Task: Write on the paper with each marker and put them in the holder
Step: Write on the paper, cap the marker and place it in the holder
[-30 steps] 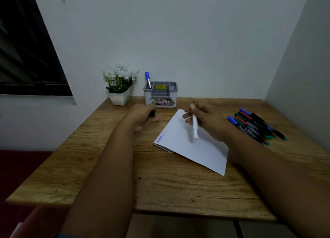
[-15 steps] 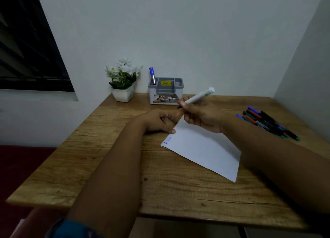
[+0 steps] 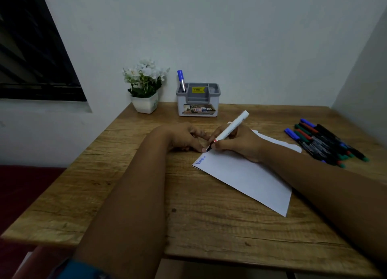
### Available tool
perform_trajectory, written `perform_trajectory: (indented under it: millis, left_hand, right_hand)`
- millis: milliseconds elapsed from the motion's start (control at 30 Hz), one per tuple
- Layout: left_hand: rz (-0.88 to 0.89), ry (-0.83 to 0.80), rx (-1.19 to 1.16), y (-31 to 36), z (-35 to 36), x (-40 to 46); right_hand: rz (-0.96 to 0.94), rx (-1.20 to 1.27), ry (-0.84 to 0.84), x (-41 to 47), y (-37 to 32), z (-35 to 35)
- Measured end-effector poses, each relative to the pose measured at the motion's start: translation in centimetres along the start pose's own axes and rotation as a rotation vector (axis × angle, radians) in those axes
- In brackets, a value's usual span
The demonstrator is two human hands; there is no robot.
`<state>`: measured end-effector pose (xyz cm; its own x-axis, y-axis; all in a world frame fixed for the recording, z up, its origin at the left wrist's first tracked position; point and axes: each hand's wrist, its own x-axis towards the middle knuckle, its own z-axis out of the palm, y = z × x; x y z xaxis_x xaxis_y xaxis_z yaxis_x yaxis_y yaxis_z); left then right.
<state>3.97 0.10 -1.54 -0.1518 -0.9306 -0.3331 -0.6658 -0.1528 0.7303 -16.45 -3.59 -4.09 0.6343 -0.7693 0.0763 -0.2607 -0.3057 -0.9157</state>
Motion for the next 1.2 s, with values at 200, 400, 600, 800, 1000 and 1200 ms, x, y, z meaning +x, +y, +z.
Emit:
perform_trajectory:
  millis: [200,400,600,800,1000,1200]
  left_hand:
    - [-0.002,-0.004,0.034,0.32,-0.08,-0.02]
    - [-0.003,-0.001,0.038,0.52,-0.05,-0.24]
    - [0.0,-0.008,0.042,0.66,-0.06,-0.4]
    - [-0.002,-0.008,0.034,0.68,-0.03,-0.44]
    - [0.001,-0.019,0.03,0.58,-0.06,-0.51]
    - [-0.006,-0.019,0.022,0.55,-0.07,-0.43]
  right_hand:
    - [-0.139,-0.134,0.044,0.1,0.06,0.4]
    - [-0.142,-0.205,0.013,0.23,0.35,0.5]
    - [-0.131,-0.169,0.048,0.34,0.45,0.23]
    - [-0.139,-0.214,0.033,0.4,0.54,0.29]
    - [-0.144,-0.17,0.105,0.26,0.58,0.2]
    - [-0.135,-0.196,0.078,0.26,0.63,0.05]
